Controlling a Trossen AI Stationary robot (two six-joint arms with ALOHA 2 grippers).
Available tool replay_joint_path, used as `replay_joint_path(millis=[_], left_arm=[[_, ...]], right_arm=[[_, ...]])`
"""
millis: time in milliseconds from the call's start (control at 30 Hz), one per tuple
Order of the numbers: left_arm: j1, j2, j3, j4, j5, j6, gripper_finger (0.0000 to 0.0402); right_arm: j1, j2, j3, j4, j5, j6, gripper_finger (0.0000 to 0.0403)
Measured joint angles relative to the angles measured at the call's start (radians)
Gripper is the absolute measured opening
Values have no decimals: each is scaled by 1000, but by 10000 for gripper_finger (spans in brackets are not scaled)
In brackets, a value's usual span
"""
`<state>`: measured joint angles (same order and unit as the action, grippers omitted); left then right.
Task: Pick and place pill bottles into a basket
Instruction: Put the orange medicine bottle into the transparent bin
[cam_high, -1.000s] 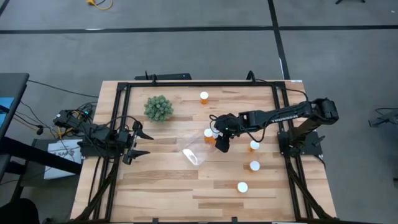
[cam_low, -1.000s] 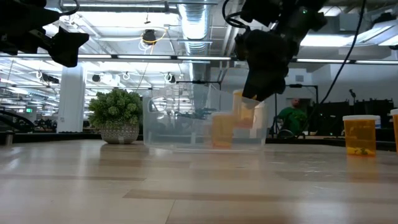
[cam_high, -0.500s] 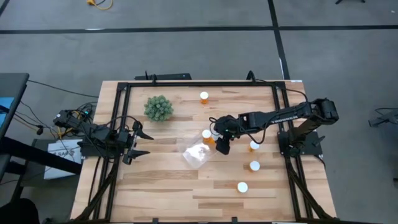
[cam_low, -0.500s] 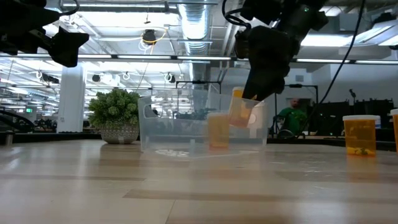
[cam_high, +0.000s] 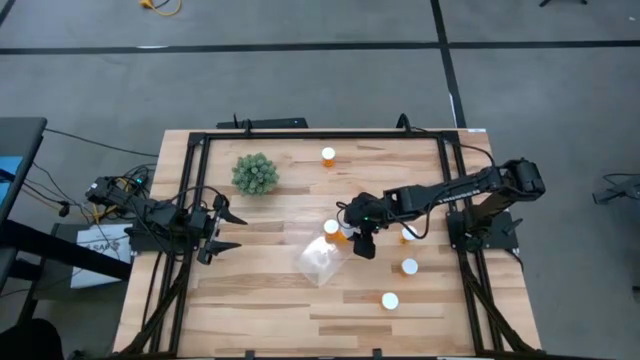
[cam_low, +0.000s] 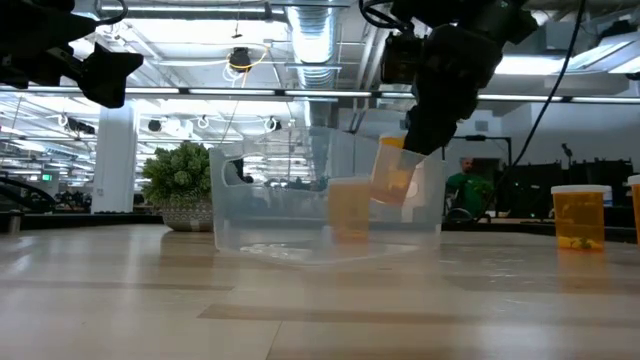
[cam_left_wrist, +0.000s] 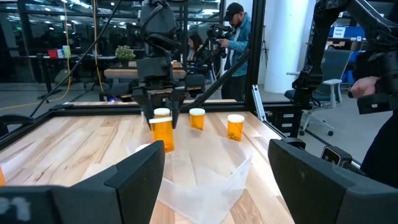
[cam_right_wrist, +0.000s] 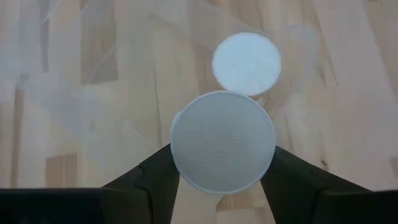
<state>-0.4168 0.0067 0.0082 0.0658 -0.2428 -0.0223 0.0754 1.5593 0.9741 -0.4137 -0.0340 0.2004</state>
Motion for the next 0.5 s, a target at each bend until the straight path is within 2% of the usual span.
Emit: replay_joint_path(millis=[300, 500], left_arm=[[0, 0, 0, 0, 0, 0, 277], [0, 0, 0, 0, 0, 0, 277]], right_arm=[[-60, 1, 65, -47, 48, -96, 189], [-67, 1, 127, -100, 38, -112, 195]])
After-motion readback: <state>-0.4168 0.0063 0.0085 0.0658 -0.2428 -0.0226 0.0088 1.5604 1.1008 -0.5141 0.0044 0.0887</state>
